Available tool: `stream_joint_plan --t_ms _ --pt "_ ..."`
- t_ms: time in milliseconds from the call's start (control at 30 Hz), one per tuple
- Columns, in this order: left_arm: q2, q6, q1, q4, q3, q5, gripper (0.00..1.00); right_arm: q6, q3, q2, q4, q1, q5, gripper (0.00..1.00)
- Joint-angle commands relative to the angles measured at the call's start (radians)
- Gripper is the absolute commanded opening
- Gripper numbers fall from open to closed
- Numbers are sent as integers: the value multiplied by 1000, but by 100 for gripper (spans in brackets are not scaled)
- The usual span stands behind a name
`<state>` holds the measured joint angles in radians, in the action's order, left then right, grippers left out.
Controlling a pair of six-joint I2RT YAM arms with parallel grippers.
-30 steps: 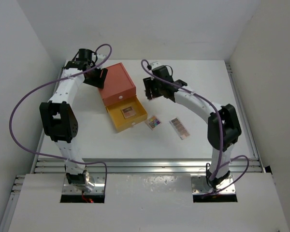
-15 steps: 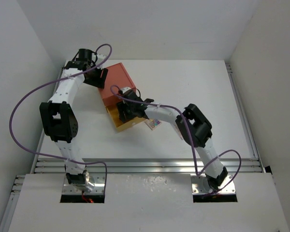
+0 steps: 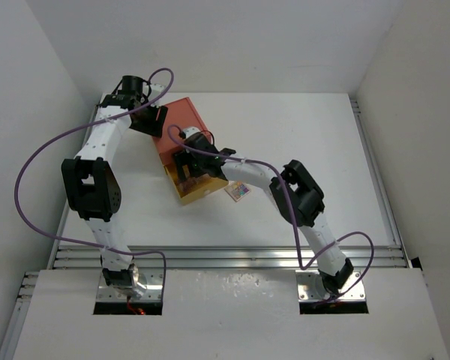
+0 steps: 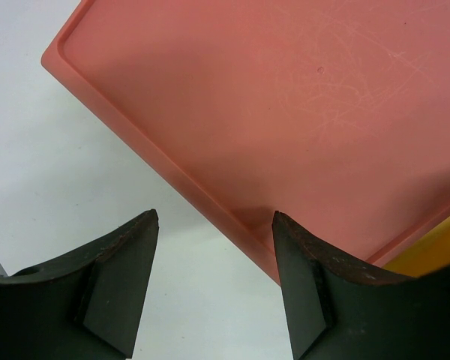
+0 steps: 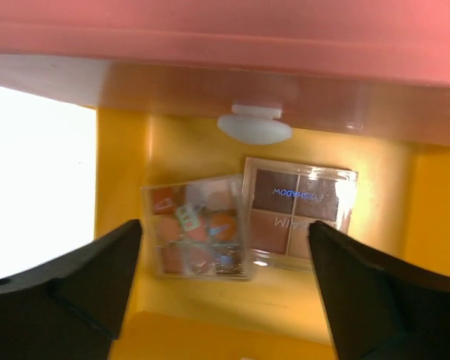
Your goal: Organize the makeup
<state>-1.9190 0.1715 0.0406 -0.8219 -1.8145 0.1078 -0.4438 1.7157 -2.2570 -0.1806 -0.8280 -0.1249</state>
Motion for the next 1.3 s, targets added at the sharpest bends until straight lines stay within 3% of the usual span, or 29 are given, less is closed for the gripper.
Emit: stream_joint_plan --t_ms 0,133,333,467,567,700,933,1000,1267 --pt "9 -7 5 10 -9 9 68 49 13 95 55 -11 22 94" --pt "9 -7 5 10 -9 9 68 123 -31 198 10 -10 43 96" --pt "18 2 5 10 -9 9 68 305 -373 465 -42 47 117 99" --pt "18 2 5 10 0 9 68 355 -500 537 -132 122 203 99" --pt "18 2 5 10 0 9 68 349 -557 531 -187 167 243 99" --pt "18 11 5 10 18 -11 68 375 -597 487 -126 171 196 99" --pt "49 11 -4 10 47 -31 68 409 -567 366 -44 174 168 99" --pt "49 11 -4 10 47 -40 68 405 -556 320 -56 176 98 99" --pt "77 11 -4 10 66 -59 68 378 -496 229 -63 187 51 98"
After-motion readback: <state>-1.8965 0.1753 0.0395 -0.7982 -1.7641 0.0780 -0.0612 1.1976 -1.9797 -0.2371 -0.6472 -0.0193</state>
